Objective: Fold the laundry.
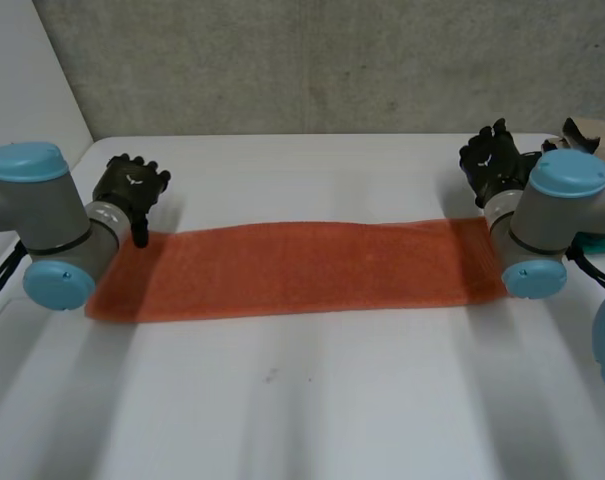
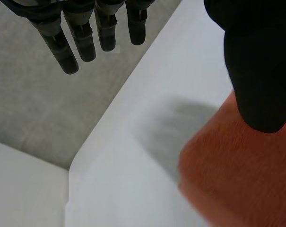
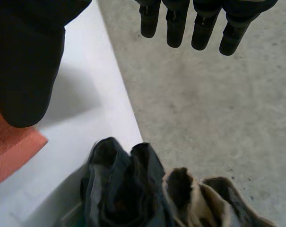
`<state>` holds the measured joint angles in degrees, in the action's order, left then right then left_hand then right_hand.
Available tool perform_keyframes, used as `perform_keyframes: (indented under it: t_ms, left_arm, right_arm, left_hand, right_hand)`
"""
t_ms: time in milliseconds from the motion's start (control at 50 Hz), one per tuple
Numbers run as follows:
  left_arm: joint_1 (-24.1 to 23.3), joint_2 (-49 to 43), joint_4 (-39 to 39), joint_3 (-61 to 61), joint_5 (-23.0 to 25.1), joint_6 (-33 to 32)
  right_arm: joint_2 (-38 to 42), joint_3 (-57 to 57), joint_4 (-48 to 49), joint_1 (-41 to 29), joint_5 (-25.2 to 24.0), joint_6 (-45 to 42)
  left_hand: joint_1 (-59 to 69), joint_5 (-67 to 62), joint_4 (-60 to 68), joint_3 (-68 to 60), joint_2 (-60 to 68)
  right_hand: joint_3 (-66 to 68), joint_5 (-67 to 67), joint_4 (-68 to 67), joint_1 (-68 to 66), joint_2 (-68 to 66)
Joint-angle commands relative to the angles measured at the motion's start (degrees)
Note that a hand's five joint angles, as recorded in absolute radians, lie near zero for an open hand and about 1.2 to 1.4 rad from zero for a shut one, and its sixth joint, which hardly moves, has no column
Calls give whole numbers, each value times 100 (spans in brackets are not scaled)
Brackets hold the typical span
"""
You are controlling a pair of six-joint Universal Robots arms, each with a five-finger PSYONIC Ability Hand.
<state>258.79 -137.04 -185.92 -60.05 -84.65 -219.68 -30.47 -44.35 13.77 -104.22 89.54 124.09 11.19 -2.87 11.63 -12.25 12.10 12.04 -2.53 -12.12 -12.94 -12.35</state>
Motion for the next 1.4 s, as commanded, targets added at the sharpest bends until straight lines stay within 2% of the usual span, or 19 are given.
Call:
perform_keyframes:
  t_ms: [20, 40, 140, 180, 260, 340, 440, 640, 680, 700, 720, 860, 940, 1020, 1040, 1120, 1180, 1260, 1400]
  left_arm:
    - [-22, 827, 4, -699, 36, 688]
    - [-5, 967, -14, -849, 45, 776]
    - [127, 1775, -111, -1823, 63, 1233]
    - [127, 1996, -163, -2097, 72, 1322]
    - [119, 2383, -497, -2695, 282, 1392]
    - [84, 2577, -989, -3143, 502, 1419]
    - [57, 2595, -1367, -3425, 529, 1428]
    - [48, 2568, -1420, -3443, 537, 1419]
    - [48, 2568, -1429, -3452, 537, 1428]
    - [48, 2560, -1429, -3452, 537, 1428]
    - [48, 2560, -1429, -3452, 537, 1428]
    - [48, 2612, -1420, -3487, 529, 1428]
    - [57, 2753, -1420, -3610, 529, 1428]
    - [57, 2920, -1420, -3715, 537, 1428]
    - [57, 2946, -1420, -3741, 537, 1428]
    - [75, 3139, -1420, -3847, 537, 1428]
    - [101, 3289, -1420, -3926, 537, 1428]
    - [119, 3491, -1420, -3988, 529, 1445]
    - [145, 3799, -1420, -4058, 529, 1445]
  right_arm:
    - [-1485, -1442, 3, 15, 99, 984]
    - [-1879, -1845, -110, 41, -58, 1177]
    - [-2717, -2762, -997, 533, -770, 1591]
    - [-2832, -2929, -1419, 761, -981, 1688]
    - [-2912, -3210, -2403, 1253, -1482, 1855]
    - [-2885, -3395, -2406, 1465, -1641, 1838]
    - [-2596, -3545, -1932, 1553, -1729, 1847]
    - [-2042, -3466, -1219, 1518, -1756, 1776]
    - [-1945, -3431, -1175, 1501, -1765, 1794]
    - [-1927, -3405, -1131, 1501, -1765, 1785]
    - [-1927, -3387, -1061, 1501, -1756, 1785]
    - [-2041, -3641, -875, 1588, -1650, 1785]
    - [-2471, -3993, -1095, 2035, -1650, 1663]
    - [-3060, -4204, -1149, 2712, -1572, 908]
    - [-3122, -4230, -1140, 2940, -1519, 480]
    - [-3158, -4108, -1140, 3179, -1396, -453]
    - [-3175, -4020, -1105, 3048, -1343, -676]
    - [-3263, -3862, -815, 2250, -1360, -378]
    - [-3439, -3616, 344, 246, -1544, -34]
  left_hand:
    - [-119, 287, -163, 225, -210]
    - [-119, 287, -163, 225, -210]
    - [-119, 287, -163, 225, -210]
    - [-119, 287, -163, 225, -210]
    - [-119, 287, -163, 225, -210]
    - [-119, 287, -163, 225, -210]
    - [-119, 287, -163, 225, -210]
    - [-119, 287, -163, 225, -210]
    - [-119, 287, -163, 225, -210]
    - [-119, 287, -163, 225, -210]
    - [-119, 287, -163, 225, -210]
    - [-119, 287, -163, 225, -210]
    - [-119, 287, -163, 225, -210]
    - [-119, 287, -163, 225, -210]
    - [-119, 287, -163, 225, -210]
    - [-119, 287, -163, 225, -210]
    - [-119, 287, -163, 225, -210]
    - [-119, 287, -163, 225, -210]
    - [-119, 287, -163, 225, -210]
  right_hand:
    - [-204, 253, 212, 294, 235]
    - [-204, 253, 212, 294, 235]
    - [-204, 253, 212, 294, 235]
    - [-204, 253, 212, 294, 235]
    - [1347, -1299, -1340, -1258, -1317]
    - [1939, -1890, -1932, -1850, -1909]
    - [1991, -1942, -1983, -1901, -1960]
    - [2629, -2580, -2622, -2540, -2599]
    - [4218, -4170, -4211, -4129, -4188]
    - [6010, -5961, -6002, -5920, -5979]
    - [6788, -6739, -6780, -6698, -6758]
    - [6796, -6747, -6788, -6706, -6765]
    - [6796, -6747, -6788, -6706, -6765]
    - [6796, -6747, -6788, -6706, -6765]
    - [6796, -6747, -6788, -6706, -6765]
    - [6796, -6747, -6788, -6706, -6765]
    - [6796, -6747, -6788, -6706, -6765]
    - [6796, -6747, -6788, -6706, -6765]
    - [6796, -6747, -6788, -6706, -6765]
